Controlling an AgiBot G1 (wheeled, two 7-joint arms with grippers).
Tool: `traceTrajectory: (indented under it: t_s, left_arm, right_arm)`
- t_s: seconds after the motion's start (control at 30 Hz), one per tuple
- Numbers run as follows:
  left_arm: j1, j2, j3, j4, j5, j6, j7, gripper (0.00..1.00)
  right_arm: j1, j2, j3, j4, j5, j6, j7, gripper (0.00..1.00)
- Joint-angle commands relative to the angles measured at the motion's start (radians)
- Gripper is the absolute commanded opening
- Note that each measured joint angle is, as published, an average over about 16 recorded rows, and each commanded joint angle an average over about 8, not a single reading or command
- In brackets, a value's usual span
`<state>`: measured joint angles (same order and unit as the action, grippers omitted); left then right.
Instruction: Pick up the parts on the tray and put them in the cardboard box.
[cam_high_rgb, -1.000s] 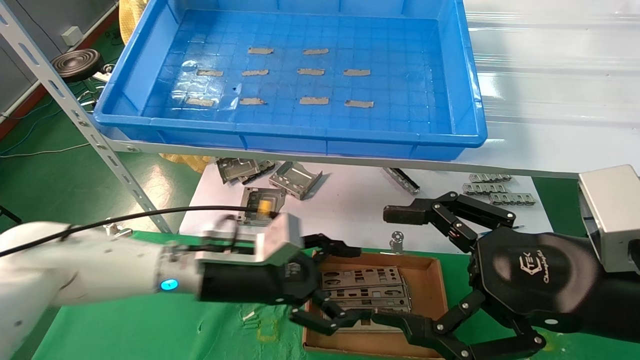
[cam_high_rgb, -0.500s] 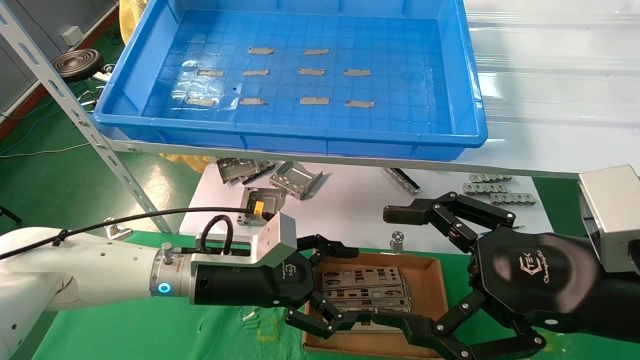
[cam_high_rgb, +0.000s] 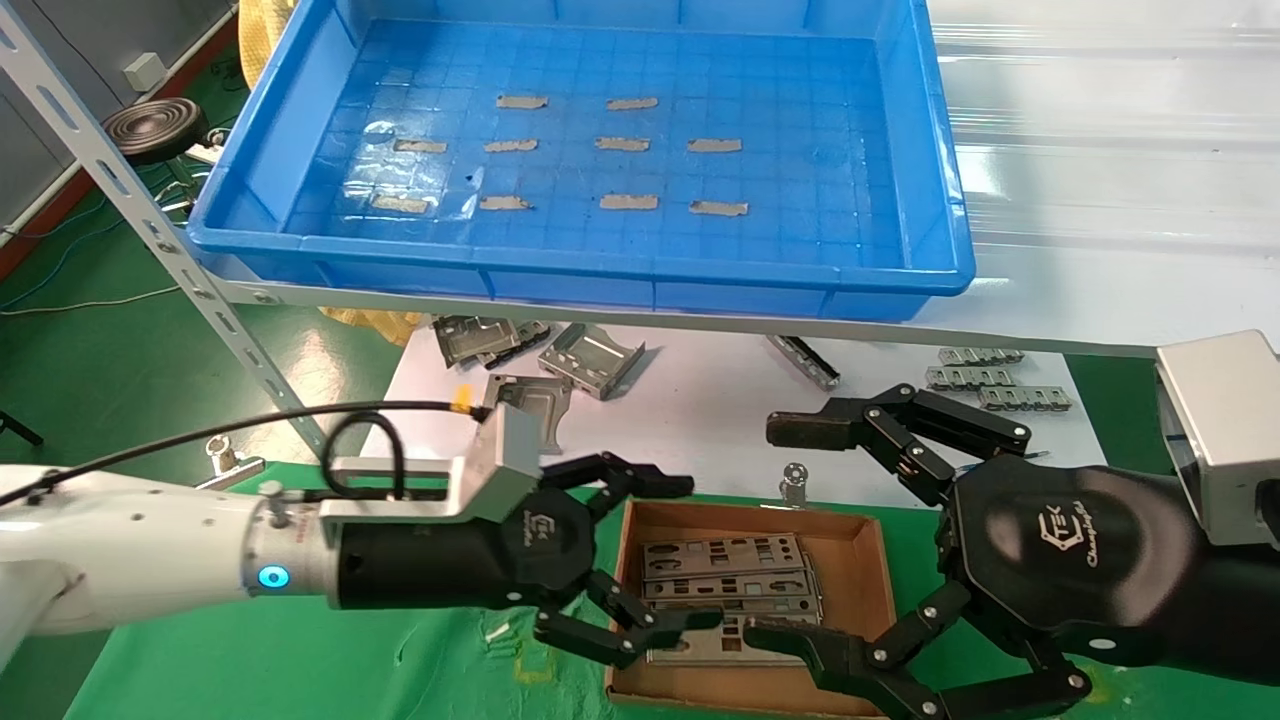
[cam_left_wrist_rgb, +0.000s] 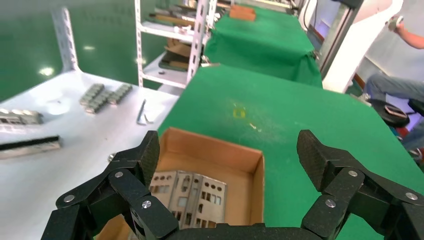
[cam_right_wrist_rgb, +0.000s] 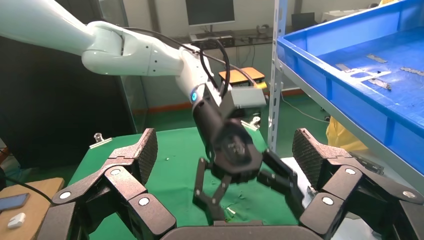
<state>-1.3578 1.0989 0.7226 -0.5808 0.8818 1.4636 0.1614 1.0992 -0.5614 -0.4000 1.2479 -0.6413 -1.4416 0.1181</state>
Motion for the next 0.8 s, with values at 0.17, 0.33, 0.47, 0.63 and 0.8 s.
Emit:
traceTrajectory:
  t_s: [0.17, 0.33, 0.47, 0.63, 0.8]
  left_arm:
    - [0.034, -0.058, -0.053, -0.084, -0.018, 0.004, -0.042, 1.00]
    - [0.062, -0.107, -0.097, -0.155, -0.033, 0.007, -0.077, 1.00]
    - [0.085, -0.146, -0.133, -0.211, -0.045, 0.010, -0.105, 1.00]
    - [0.113, -0.195, -0.177, -0.281, -0.060, 0.013, -0.139, 1.00]
    - [0.141, -0.243, -0.221, -0.351, -0.075, 0.016, -0.174, 1.00]
  right_arm:
    - [0.000, 0.000, 0.000, 0.000, 0.000, 0.000, 0.000, 1.00]
    - [0.000, 0.000, 0.000, 0.000, 0.000, 0.000, 0.000, 1.00]
    - [0.000, 0.000, 0.000, 0.000, 0.000, 0.000, 0.000, 1.00]
    - [0.000, 0.000, 0.000, 0.000, 0.000, 0.000, 0.000, 1.00]
    - [0.000, 0.000, 0.000, 0.000, 0.000, 0.000, 0.000, 1.00]
